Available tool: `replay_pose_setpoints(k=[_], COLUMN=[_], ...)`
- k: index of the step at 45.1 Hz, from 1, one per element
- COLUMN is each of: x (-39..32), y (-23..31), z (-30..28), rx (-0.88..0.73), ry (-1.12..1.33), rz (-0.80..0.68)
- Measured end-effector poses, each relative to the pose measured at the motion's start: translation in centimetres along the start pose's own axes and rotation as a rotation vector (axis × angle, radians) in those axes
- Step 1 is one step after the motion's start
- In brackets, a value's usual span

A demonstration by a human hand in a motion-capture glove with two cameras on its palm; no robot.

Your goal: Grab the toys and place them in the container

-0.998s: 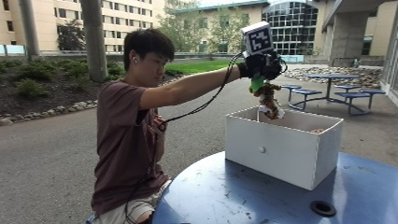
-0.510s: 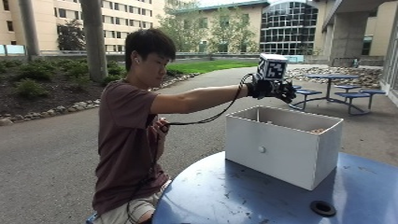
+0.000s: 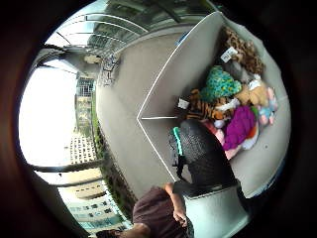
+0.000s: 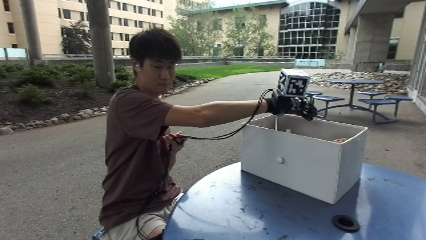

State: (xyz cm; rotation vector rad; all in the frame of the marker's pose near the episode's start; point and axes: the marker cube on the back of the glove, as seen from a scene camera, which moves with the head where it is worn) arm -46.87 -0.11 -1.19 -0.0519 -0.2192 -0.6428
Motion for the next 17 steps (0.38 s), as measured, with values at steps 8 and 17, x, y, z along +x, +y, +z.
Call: replay_pose_setpoints(k=[8, 17], x=[0.75, 0.87], y=[0.36, 0.9], z=[0.13, -0.12], rx=[-0.004, 0.009], ry=[0.004, 0.016], rz=[-0.001, -0.009])
